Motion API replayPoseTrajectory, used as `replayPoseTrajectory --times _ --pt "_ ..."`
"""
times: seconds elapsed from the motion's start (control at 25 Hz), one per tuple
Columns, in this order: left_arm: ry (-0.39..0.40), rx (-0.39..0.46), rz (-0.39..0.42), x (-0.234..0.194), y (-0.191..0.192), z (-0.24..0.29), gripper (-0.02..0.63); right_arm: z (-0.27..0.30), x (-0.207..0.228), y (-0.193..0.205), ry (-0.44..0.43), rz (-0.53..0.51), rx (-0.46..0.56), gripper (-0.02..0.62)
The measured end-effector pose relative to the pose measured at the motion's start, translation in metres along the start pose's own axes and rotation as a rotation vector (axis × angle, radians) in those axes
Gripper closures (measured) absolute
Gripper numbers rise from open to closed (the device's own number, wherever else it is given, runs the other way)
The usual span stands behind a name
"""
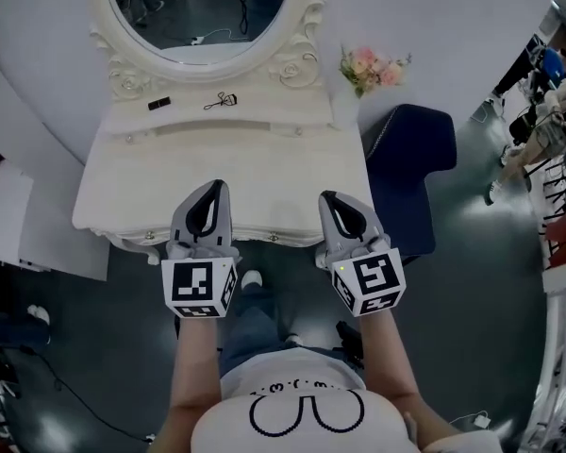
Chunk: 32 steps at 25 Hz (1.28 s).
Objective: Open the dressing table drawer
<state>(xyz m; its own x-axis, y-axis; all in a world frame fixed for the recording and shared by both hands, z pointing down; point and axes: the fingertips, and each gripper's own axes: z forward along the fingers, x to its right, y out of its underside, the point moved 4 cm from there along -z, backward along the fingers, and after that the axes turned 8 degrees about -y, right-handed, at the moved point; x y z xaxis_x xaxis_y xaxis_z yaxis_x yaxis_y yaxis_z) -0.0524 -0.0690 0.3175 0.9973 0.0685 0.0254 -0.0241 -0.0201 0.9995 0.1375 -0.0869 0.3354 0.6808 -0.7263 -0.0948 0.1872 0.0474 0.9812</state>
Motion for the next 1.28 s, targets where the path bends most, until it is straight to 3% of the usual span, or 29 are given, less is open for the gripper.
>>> replayPoseTrajectory --times 0.32,0.44,0.6,0.64,0.72,0.8,1.28 --pt "0.012 -0.046 -0.035 -0.056 0.022 0.099 0.607 0.1 0.042 0.02 0.047 0.006 -0.106 0.592" --pt "0.036 -0.071 -0.044 -0.071 0.034 0.133 0.607 0.131 0.062 0.028 0.107 0.059 -0.121 0.592" --pt "0.079 -0.106 -0.059 -0.088 0.05 0.176 0.607 0.165 0.088 0.049 0.198 0.085 -0.222 0.59" --pt "0.092 -0.115 -0.062 -0.09 0.055 0.185 0.607 0.173 0.092 0.055 0.205 0.097 -0.246 0.585" --pt "0.12 -0.132 -0.064 -0.093 0.063 0.203 0.607 0.188 0.1 0.066 0.208 0.138 -0.278 0.448" --pt "0.142 -0.147 -0.067 -0.096 0.07 0.218 0.607 0.201 0.107 0.076 0.213 0.164 -0.296 0.426" --pt "0.188 -0.244 -0.109 -0.105 0.117 0.263 0.607 0.258 0.139 0.146 0.238 0.271 -0.436 0.425"
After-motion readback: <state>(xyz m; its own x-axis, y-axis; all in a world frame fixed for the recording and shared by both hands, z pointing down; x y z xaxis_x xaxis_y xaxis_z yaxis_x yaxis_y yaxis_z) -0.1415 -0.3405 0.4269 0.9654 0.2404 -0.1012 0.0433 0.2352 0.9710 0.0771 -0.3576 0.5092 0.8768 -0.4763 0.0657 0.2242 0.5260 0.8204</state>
